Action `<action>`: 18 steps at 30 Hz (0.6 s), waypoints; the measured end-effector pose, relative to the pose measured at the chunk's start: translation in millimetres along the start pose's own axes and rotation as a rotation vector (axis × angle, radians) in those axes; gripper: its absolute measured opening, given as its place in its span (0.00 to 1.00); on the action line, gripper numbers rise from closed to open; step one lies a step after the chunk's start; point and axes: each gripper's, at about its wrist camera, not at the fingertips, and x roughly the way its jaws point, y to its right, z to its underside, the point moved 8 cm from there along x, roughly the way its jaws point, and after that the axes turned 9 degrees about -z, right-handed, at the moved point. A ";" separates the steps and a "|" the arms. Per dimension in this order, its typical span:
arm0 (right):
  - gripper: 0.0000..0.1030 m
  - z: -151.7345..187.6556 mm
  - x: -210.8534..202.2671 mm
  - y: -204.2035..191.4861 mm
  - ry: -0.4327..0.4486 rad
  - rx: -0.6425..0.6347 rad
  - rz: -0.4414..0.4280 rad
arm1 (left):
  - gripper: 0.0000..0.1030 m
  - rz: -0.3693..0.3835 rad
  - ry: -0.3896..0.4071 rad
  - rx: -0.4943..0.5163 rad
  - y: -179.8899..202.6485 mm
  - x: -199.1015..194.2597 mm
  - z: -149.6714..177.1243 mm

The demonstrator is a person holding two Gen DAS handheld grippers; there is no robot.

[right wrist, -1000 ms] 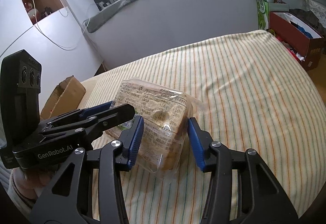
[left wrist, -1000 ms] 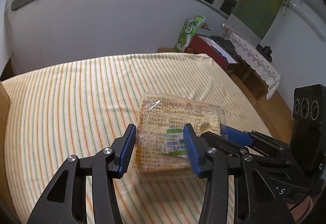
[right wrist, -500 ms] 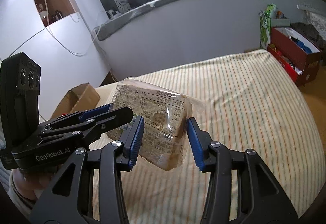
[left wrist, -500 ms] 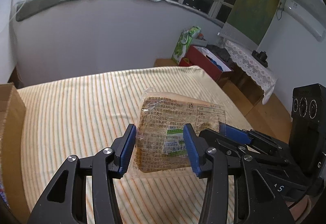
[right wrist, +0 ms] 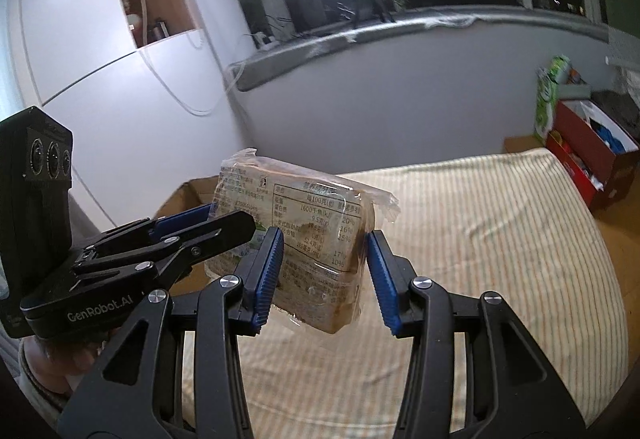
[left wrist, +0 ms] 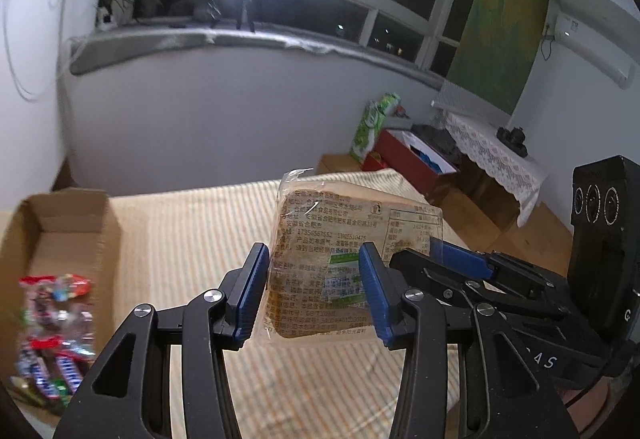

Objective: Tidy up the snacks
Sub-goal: 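Lift the bread loaf with both grippers and carry it over the box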

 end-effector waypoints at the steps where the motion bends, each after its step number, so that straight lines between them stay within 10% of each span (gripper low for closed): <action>1: 0.45 -1.8 2.0 -7.5 0.001 -0.009 -0.004 | 0.42 -0.004 0.006 -0.003 -3.1 -3.5 -0.3; 18: 0.45 -3.2 88.5 -139.8 -0.078 -0.157 -0.138 | 0.44 -0.131 0.087 -0.121 -128.5 -70.0 8.8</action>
